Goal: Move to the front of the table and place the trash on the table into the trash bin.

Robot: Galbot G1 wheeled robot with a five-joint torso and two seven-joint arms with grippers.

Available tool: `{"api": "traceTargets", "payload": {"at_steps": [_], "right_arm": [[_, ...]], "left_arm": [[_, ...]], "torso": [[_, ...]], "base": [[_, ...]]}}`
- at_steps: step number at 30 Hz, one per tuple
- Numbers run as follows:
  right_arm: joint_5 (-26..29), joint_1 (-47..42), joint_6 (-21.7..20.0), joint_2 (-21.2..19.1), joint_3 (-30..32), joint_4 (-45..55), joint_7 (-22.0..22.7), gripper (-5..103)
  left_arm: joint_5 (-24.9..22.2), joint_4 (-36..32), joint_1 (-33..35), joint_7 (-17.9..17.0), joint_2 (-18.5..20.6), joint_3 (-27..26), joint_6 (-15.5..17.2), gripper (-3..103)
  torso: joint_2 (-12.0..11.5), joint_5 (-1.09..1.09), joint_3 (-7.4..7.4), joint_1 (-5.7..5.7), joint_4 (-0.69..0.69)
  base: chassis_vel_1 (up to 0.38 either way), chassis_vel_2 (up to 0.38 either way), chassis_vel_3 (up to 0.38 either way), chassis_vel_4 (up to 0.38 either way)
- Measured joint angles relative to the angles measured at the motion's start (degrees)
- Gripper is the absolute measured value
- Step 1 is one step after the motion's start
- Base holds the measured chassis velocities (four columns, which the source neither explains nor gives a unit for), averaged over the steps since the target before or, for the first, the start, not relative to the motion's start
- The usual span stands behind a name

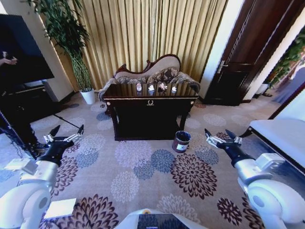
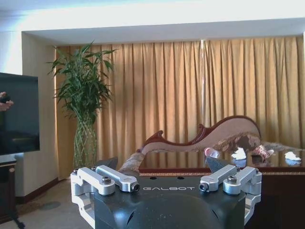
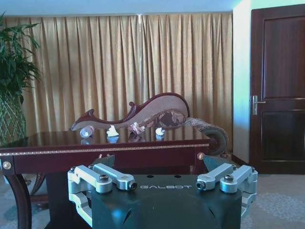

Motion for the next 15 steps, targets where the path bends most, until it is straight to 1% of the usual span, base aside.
{"api": "traceTargets", "payload": {"at_steps": [3, 4, 6, 7, 15], "right_arm": [[-1.35, -0.19, -0.02, 0.48, -0.17, 0.0, -0.54, 100], [-1.35, -0.19, -0.02, 0.48, -0.17, 0.0, -0.54, 100], [-2.16, -0.36, 0.0, 0.59, -0.17, -0.09, -0.62, 100], [-2.5, -0.4, 0.08, 0.65, -0.15, -0.21, -0.63, 100], [-2.82, -0.24, 0.48, 0.98, 0.36, -0.14, -0.61, 100]], "left_arm": [[-0.57, -0.48, -0.75, -0.34, 0.53, -1.19, 4.27, 100], [-0.57, -0.48, -0.75, -0.34, 0.53, -1.19, 4.27, 100], [-0.6, -0.49, -0.86, -0.33, 0.65, -1.39, 6.76, 100], [-0.33, -0.49, -0.88, -0.23, 0.65, -1.31, 7.38, 100], [1.92, -0.49, -0.88, 1.34, -0.07, -0.23, 7.15, 100]], "torso": [[0.0, 0.0, 0.0, 0.0, 0.0], [0.0, 0.0, 0.0, 0.0, 0.0], [0.0, 0.0, 0.0, 0.0, 0.0], [0.0, -0.01, 0.0, 0.0, 0.0], [0.0, -0.01, 0.0, 0.0, 0.0]], "base": [[0.0, 0.0, 0.0, 0.0], [0.0, 0.0, 0.0, 0.0], [0.0, 0.0, 0.0, 0.0], [0.0, 0.0, 0.0, 0.0], [0.0, 0.0, 0.0, 0.0]]}}
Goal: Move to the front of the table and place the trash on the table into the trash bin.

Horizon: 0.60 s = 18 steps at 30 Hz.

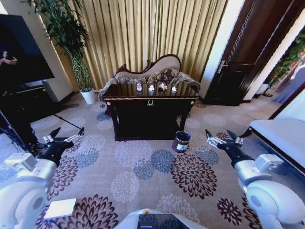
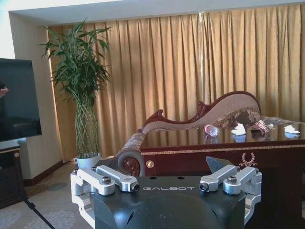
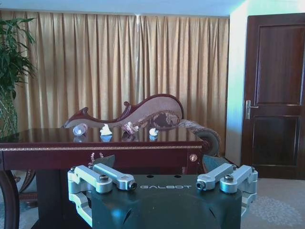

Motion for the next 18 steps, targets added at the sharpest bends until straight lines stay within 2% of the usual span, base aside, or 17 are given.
{"api": "traceTargets", "payload": {"at_steps": [3, 7, 18], "right_arm": [[0.01, 0.07, 0.11, 0.02, 0.02, 0.04, 0.02, 100], [0.04, 0.37, 0.2, 0.3, 0.16, -0.05, 0.07, 100], [-0.09, 0.28, 0.12, -0.21, 0.45, 0.06, 0.07, 100]], "left_arm": [[0.27, 0.0, 0.11, 0.4, -0.05, -0.04, -0.27, 100], [1.92, 0.1, 0.62, 2.63, -0.29, -0.06, -1.55, 100], [2.76, 0.52, 1.33, 3.53, -1.76, 0.45, -1.89, 100]], "torso": [[0.0, 0.0, 0.0, 0.0, 0.0], [0.0, 0.0, 0.0, 0.0, 0.0], [0.0, 0.0, 0.0, 0.0, 0.0]], "base": [[0.0, 0.0, 0.0, 0.0], [0.0, 0.0, 0.0, 0.0], [0.0, 0.0, 0.0, 0.0]]}}
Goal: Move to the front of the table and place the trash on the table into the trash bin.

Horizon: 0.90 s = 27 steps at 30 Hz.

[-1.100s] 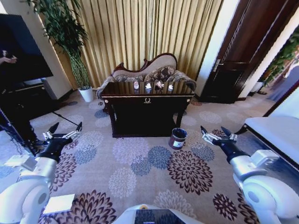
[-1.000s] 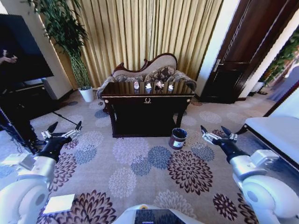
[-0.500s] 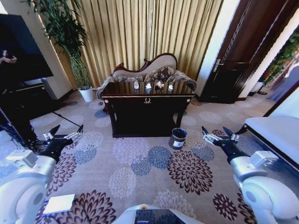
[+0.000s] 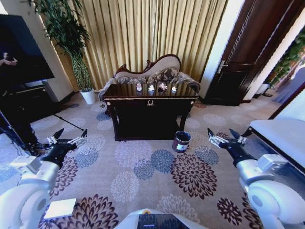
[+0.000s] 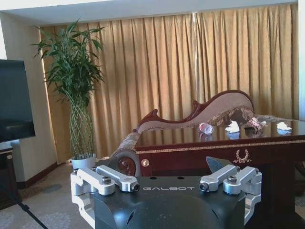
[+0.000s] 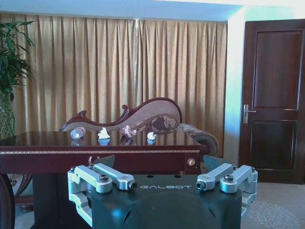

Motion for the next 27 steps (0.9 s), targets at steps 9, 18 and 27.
{"api": "traceTargets", "payload": {"at_steps": [9, 18, 27], "right_arm": [[-0.29, -0.02, -0.32, 0.11, -0.53, -0.08, -0.47, 100], [-0.41, -0.29, -0.17, 0.08, -0.55, -0.27, -0.55, 100], [-0.51, -0.52, -0.08, 0.49, -0.65, -0.4, -0.61, 100]], "left_arm": [[0.38, 0.25, 0.3, 0.72, -0.38, 0.09, -1.16, 100], [0.49, 0.89, 0.28, 1.09, -0.41, 0.21, -2.01, 100], [0.55, 1.0, 0.45, 1.33, -0.46, 0.2, -2.56, 100]], "torso": [[0.0, 0.0, 0.0, 0.0, 0.0], [0.01, 0.0, 0.0, -0.02, 0.0], [-0.01, 0.03, 0.0, 0.0, 0.0]], "base": [[0.0, 0.0, 0.0, 0.0], [-0.032, 0.032, 0.027, -0.027], [-0.172, 0.155, 0.166, -0.166]]}}
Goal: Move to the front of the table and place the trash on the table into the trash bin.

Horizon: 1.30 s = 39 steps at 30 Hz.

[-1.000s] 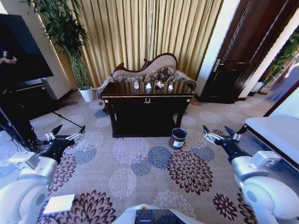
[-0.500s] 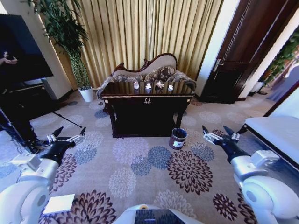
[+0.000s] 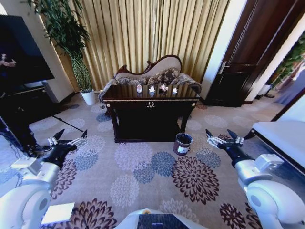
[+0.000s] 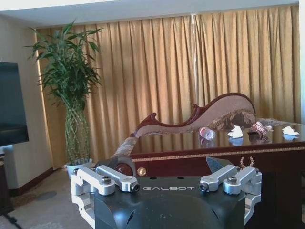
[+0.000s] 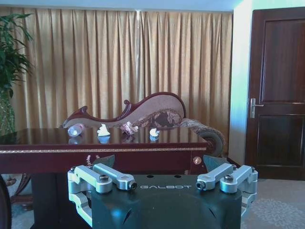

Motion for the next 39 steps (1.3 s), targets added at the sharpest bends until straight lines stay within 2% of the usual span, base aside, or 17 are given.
{"api": "traceTargets", "payload": {"at_steps": [6, 9, 14, 21, 39], "right_arm": [[-0.02, -0.07, 0.05, -0.03, -0.03, 0.11, -0.18, 100], [-0.02, -0.01, 0.07, -0.03, -0.17, 0.12, -0.27, 100], [-0.21, -0.18, 0.07, 0.35, -0.28, 0.11, -0.42, 100], [-0.23, -0.26, 0.08, 0.27, -0.06, 0.11, -0.81, 100], [-0.32, -0.27, 0.09, 0.54, -0.3, 0.09, -1.65, 100]], "left_arm": [[0.11, -0.05, 0.01, 0.07, -0.19, 0.05, -0.34, 100], [0.11, -0.13, 0.07, 0.07, -0.23, -0.04, -0.36, 100], [0.19, -0.28, 0.41, 0.08, -0.42, -0.07, -0.64, 100], [0.28, -0.82, 0.44, 0.16, -0.66, 0.06, -0.71, 100], [0.28, -1.28, 0.66, 0.28, -0.72, 0.07, -0.78, 100]], "torso": [[0.01, -0.06, 0.0, 0.01, 0.0], [0.0, -0.04, 0.0, 0.0, 0.04], [0.0, -0.03, 0.0, 0.0, -0.02], [0.01, -0.03, 0.0, 0.0, 0.01], [0.01, -0.02, -0.01, -0.01, 0.0]], "base": [[-0.178, 0.192, 0.184, -0.205], [-0.124, 0.226, 0.158, -0.179], [-0.171, 0.136, 0.148, -0.156], [-0.16, 0.157, 0.169, -0.143], [-0.142, 0.141, 0.142, -0.145]]}}
